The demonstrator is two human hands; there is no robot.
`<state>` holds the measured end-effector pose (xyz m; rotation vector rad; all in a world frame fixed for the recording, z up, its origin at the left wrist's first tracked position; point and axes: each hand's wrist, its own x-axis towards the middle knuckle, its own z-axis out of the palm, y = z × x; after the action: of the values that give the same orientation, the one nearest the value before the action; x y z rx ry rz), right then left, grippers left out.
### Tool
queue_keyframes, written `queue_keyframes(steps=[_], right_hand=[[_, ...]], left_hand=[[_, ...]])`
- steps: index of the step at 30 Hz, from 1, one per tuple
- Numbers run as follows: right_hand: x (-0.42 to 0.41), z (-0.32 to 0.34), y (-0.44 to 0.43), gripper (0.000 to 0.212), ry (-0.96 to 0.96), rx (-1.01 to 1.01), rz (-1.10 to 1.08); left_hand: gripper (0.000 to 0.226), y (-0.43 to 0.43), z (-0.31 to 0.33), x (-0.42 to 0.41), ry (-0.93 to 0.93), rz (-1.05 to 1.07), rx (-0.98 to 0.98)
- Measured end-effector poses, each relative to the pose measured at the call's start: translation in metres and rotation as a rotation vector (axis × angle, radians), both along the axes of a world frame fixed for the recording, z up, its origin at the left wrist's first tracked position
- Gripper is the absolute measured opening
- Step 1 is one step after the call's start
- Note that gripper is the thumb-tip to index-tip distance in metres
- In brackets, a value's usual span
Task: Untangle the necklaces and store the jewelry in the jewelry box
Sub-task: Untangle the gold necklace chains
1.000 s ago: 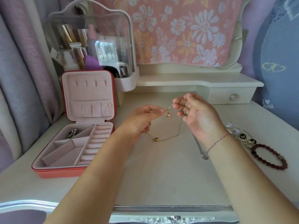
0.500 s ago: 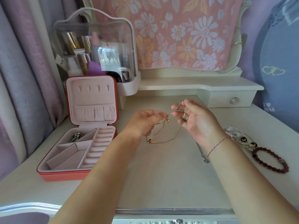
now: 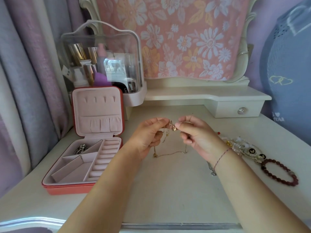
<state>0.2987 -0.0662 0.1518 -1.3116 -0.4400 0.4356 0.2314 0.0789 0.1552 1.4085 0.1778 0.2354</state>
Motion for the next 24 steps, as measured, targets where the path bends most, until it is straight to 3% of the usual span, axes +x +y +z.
queue_keyframes(steps=[5,17,24], right_hand=[[-0.0003,-0.0017,0.0000,0.023,-0.048,-0.029,0.051],[0.0009,-0.0030,0.0025,0.005,-0.101,-0.069,0.063],[0.0030,-0.0023,0.0014,0.011,-0.053,-0.046,0.070]], left_hand=[[0.014,-0.0017,0.0020,-0.0014,-0.010,0.002,-0.025],[0.014,-0.0002,0.0003,-0.0005,-0.013,-0.032,-0.020],[0.014,0.0016,-0.0004,-0.0002,-0.038,-0.078,-0.015]])
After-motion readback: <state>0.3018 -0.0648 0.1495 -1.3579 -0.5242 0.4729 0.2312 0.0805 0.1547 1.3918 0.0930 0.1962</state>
